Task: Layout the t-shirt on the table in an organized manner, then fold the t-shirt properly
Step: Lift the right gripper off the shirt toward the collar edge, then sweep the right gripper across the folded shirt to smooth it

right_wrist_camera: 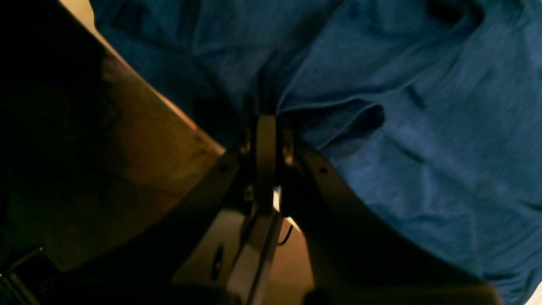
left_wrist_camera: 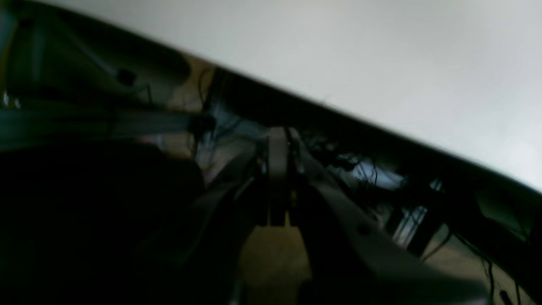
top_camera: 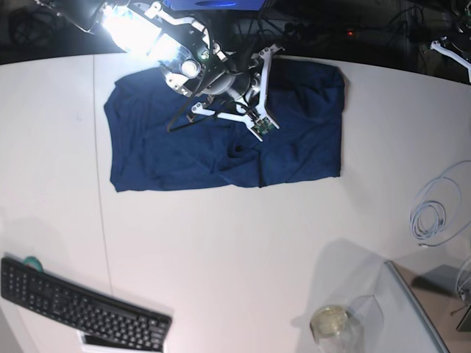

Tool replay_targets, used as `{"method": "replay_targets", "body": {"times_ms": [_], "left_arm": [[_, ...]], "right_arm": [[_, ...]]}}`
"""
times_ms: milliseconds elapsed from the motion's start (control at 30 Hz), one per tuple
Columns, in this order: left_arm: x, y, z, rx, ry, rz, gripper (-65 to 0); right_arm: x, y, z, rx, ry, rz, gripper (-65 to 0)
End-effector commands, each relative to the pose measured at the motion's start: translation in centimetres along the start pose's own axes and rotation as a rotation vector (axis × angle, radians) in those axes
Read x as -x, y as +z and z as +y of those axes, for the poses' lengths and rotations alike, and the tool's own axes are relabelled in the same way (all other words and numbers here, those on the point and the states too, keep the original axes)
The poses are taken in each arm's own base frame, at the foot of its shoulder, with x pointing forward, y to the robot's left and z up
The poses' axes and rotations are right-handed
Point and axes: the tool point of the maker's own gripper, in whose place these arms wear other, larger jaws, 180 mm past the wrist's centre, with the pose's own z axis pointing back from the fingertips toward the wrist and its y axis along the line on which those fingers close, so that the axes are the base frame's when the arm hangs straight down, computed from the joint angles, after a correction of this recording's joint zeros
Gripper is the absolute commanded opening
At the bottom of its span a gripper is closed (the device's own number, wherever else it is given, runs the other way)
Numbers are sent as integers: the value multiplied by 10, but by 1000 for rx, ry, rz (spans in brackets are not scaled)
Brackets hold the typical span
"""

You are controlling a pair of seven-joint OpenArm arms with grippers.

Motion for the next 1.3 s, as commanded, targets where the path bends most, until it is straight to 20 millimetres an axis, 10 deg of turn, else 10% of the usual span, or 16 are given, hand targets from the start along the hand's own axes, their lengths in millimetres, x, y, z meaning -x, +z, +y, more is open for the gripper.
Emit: {"method": "replay_targets", "body": {"times_ms": [0,300,1267], "left_arm": [[-15,5,13,-28,-13,-41,-650],[-17,6,17,-33,-18,-42,-650],[-17,5,16,-31,-21,-42,-650]], "right_arm": [[-8,5,-1,-1,3,-35,-650],[3,29,-25,38,-77,-68,-650],[62,7,-35,72,-120,67,-621]]}}
